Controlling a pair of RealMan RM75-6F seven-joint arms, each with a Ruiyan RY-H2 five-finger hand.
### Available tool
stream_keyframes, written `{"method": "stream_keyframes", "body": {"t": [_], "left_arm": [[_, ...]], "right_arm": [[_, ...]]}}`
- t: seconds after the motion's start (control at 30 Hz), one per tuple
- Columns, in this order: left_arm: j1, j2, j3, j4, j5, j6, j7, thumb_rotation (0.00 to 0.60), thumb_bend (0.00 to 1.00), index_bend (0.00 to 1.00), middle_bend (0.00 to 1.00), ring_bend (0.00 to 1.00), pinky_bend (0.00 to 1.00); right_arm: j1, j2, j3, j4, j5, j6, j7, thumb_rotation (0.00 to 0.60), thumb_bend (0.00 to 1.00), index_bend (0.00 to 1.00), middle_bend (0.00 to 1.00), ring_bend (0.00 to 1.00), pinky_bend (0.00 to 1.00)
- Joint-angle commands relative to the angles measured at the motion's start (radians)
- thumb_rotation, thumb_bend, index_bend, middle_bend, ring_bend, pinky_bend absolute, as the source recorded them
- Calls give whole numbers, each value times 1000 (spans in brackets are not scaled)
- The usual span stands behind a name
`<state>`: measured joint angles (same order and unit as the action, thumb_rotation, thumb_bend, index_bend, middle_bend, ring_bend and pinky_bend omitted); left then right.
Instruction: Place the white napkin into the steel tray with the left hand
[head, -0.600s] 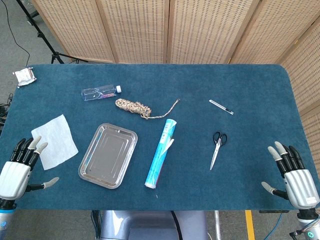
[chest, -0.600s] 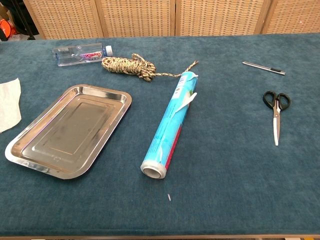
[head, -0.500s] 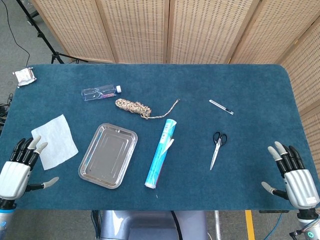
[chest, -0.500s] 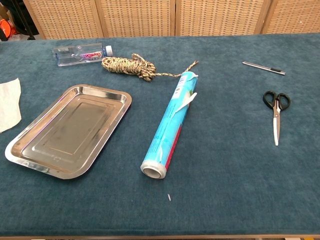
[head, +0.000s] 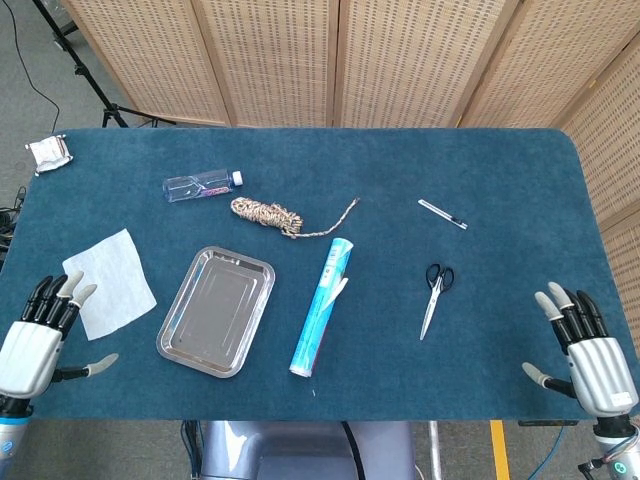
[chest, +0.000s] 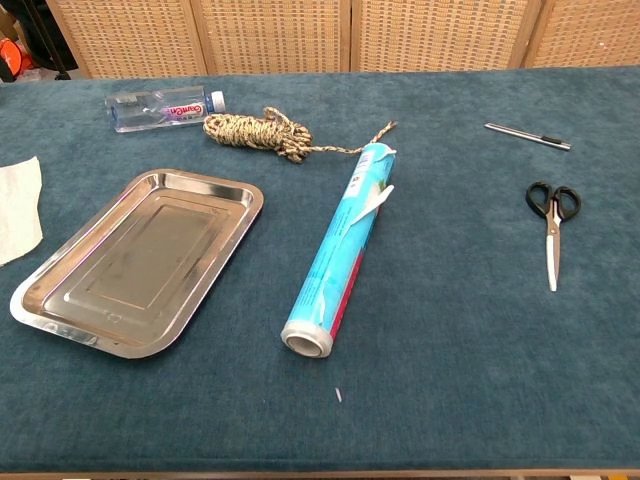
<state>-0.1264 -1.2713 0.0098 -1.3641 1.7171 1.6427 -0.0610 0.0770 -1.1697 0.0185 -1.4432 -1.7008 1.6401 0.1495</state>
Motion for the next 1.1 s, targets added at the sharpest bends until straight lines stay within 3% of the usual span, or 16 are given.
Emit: {"method": "stream_keyframes", "body": {"t": [0.03, 0.5, 0.83, 1.1], "left_arm": [[0, 0, 0, 0, 0, 1, -1, 297, 0, 122, 0, 0, 0], [-4, 22, 6, -23, 11, -4, 10, 298, 0, 122, 0, 0, 0], [-63, 167, 11, -83, -14, -137, 5, 300, 0, 122, 0, 0, 0], [-94, 200, 21, -85, -14, -200, 4, 337, 0, 122, 0, 0, 0]], "right_arm": [[0, -1, 0, -2, -2, 2, -3, 600, 0, 1, 0, 0, 0], [-1, 1, 4, 5, 12, -1, 9, 600, 0, 1, 0, 0, 0], [-5, 3, 4, 3, 10, 8, 15, 600, 0, 1, 0, 0, 0], [-6, 3, 5, 5, 10, 11, 17, 600, 0, 1, 0, 0, 0]]}}
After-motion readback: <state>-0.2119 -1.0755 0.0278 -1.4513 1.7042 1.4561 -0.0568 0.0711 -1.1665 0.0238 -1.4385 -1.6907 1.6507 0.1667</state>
